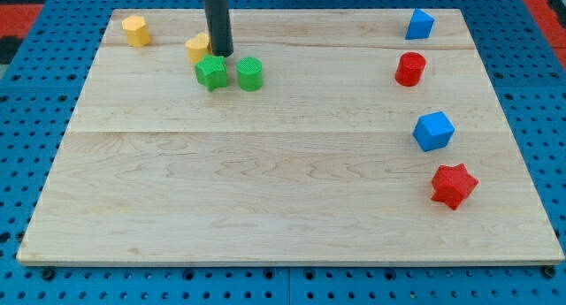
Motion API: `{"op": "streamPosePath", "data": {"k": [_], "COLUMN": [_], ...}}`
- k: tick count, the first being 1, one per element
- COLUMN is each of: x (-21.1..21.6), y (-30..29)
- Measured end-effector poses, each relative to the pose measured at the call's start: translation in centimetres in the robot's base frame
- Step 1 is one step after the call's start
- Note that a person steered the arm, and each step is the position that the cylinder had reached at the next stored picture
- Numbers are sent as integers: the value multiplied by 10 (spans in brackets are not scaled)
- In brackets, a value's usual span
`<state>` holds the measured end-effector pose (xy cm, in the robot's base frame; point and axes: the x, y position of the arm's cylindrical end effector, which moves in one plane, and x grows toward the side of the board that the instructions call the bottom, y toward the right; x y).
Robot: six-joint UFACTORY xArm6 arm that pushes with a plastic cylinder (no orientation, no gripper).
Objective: Move red blocks diagonally bottom right to green blocks
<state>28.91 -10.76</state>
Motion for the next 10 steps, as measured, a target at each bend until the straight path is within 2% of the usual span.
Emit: {"op": "streamPosePath", "data": {"k": [1, 2, 3, 5, 6, 7, 9, 10], "x": [-7, -8, -9, -6, 5, 30, 59, 51], "y": [-76, -92, -6, 225, 294, 294, 240, 278]}}
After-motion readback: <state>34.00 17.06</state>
